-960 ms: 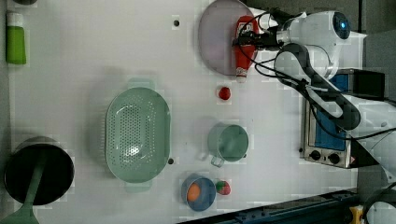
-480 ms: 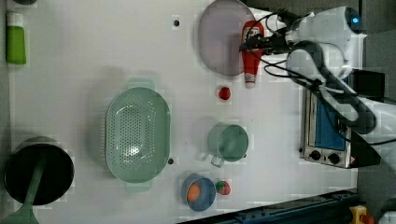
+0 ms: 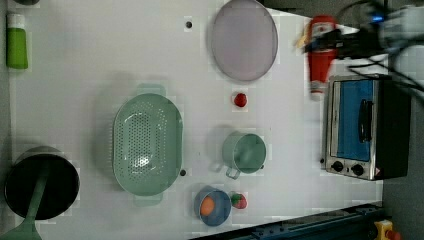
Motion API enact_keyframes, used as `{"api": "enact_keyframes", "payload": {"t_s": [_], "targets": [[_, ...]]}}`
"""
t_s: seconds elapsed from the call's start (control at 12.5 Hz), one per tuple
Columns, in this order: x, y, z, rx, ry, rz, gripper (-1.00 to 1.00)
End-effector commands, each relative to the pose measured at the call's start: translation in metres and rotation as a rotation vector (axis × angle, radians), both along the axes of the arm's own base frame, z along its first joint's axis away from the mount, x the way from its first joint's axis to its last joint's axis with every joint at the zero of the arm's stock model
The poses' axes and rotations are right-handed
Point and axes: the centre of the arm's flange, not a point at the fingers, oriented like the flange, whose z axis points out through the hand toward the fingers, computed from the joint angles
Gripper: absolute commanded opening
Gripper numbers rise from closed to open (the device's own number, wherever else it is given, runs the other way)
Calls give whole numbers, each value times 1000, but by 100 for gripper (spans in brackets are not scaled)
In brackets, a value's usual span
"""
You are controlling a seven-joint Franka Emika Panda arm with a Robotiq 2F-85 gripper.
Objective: Pick ketchup from plate and place it on table.
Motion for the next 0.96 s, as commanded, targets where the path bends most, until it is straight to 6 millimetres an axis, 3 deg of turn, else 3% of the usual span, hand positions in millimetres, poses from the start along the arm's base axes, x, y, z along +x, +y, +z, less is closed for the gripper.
{"api": "enact_keyframes", "payload": {"t_s": [0.08,0.24,0.56,0.72,0.96], "targets": [[-35,-57,35,-18,6,-73,27],[-64,-69,38,-23,31,-98,27],[-123,-74,14,-34,86,-119,27],[-143,-71,-15,-37,90,-120,27],[-164,-63,-74,-38,73,-112,27]]}}
